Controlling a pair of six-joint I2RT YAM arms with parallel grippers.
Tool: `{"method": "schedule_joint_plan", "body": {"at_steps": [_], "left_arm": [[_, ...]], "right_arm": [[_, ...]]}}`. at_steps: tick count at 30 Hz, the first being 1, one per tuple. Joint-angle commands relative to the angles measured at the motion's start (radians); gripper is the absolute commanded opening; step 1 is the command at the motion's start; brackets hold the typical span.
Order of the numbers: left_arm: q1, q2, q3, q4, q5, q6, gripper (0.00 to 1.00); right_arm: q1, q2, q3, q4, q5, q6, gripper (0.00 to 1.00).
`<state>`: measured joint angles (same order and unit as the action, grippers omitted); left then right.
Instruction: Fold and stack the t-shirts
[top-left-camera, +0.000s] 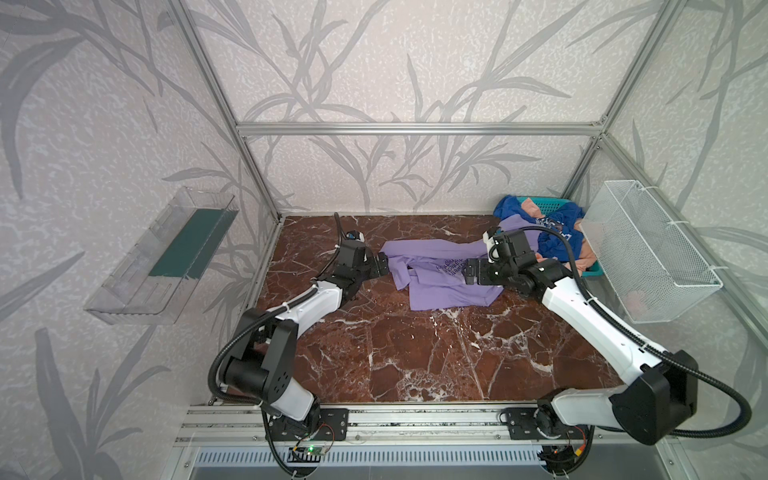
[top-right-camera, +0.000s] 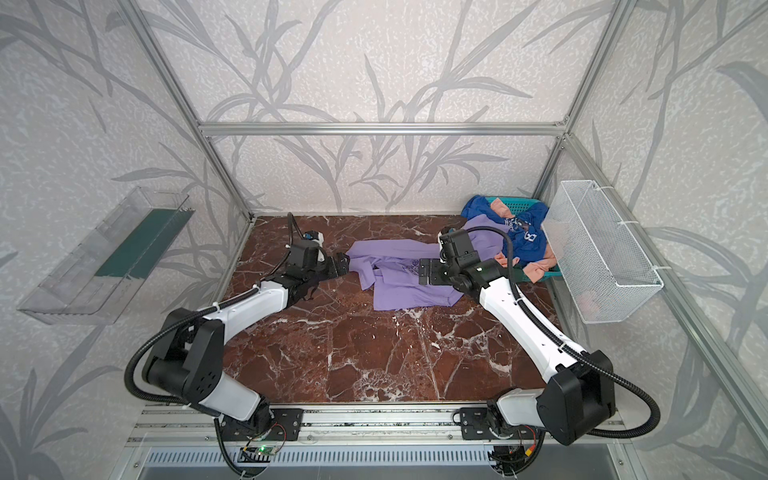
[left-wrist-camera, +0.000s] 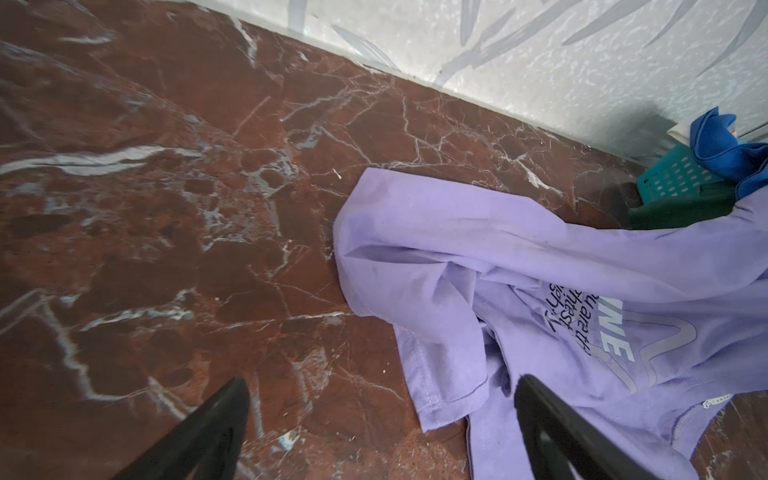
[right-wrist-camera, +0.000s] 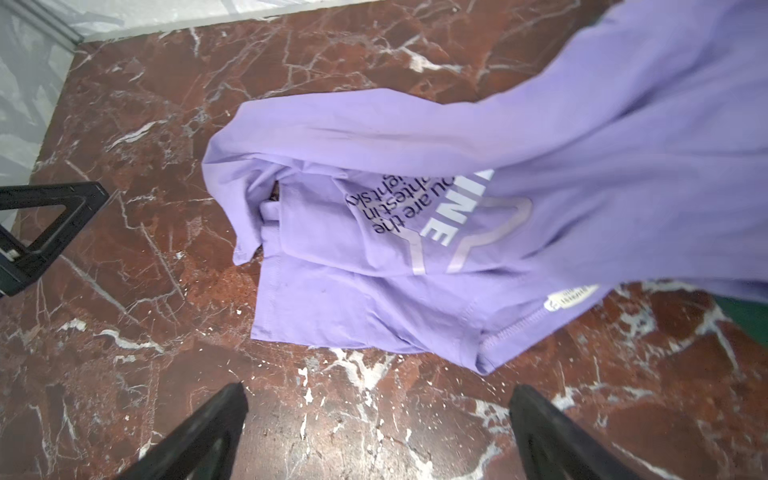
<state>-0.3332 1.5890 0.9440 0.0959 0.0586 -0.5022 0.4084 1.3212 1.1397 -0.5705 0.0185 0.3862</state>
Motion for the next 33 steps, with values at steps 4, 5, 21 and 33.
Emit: {"method": "schedule_joint_plan", "body": {"at_steps": [4, 5, 21, 33], "left_arm": [[-0.013, 0.137, 0.107, -0.026, 0.109, -0.035, 0.99], [-0.016, 0.157, 0.118, -0.028, 0.118, -0.04, 0.98], [-0.062, 0.469, 0.283, -0.049, 0.234, -0.104, 0.57], [0.013, 0.324, 0.235, -0.17, -0.027, -0.13, 0.0]], "right_arm": [[-0.096, -0.065, -0.121, 0.031, -0.034, 0.103, 0.99], [-0.104, -0.066, -0.133, 0.026, -0.043, 0.104, 0.99], [-0.115, 0.117, -0.241, 0.109, -0.138, 0.171, 0.99], [-0.094, 0.255, -0.255, 0.156, -0.06, 0.198, 1.0]]}}
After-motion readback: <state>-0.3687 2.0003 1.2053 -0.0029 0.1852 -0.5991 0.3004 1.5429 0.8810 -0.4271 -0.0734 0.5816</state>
